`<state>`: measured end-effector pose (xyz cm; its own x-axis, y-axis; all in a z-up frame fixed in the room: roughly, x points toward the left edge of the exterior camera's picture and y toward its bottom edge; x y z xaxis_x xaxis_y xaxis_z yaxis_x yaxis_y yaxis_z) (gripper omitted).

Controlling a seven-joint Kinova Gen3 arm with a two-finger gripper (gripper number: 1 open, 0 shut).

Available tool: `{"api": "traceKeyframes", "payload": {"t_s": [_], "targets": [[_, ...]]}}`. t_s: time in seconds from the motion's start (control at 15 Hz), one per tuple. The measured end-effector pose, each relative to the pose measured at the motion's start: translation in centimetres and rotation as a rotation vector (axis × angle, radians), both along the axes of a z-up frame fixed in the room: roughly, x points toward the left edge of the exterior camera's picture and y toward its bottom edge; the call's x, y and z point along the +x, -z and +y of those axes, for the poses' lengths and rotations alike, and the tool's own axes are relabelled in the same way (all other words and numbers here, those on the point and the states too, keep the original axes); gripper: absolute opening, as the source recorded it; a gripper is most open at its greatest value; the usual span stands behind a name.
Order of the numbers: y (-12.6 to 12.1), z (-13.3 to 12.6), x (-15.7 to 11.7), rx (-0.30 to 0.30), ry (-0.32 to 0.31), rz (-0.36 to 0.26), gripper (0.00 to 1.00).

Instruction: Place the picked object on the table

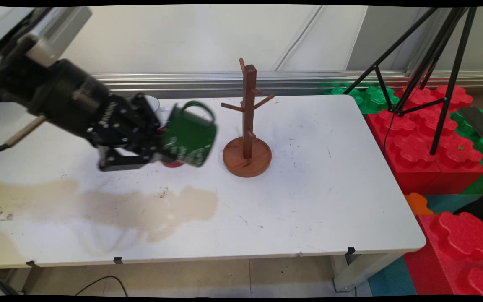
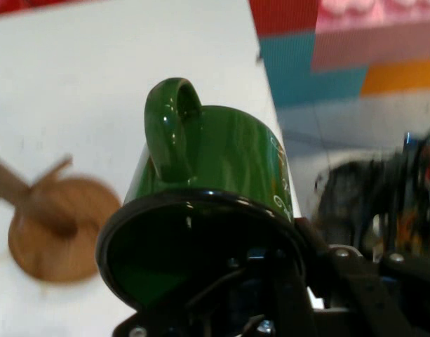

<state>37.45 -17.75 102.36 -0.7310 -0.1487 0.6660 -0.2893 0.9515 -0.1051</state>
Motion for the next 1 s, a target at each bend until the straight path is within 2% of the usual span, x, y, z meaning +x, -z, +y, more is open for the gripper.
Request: {"api": "traceKeyframes", "payload": {"t_s": [0.2,0.47,0.73,1.0], "targets": [[0.1,0.6,1.2,0.014,0.014,-0.078,0.00],[1.0,-0.8,1.2,0.028,0.003,-0.171,0.00],[3.0,-3.0,-0.3,0.049,-0.030,-0.286,0.00],[5.3,-4.6,-2.2,0.082,-0.057,-0.368,0.00]]}}
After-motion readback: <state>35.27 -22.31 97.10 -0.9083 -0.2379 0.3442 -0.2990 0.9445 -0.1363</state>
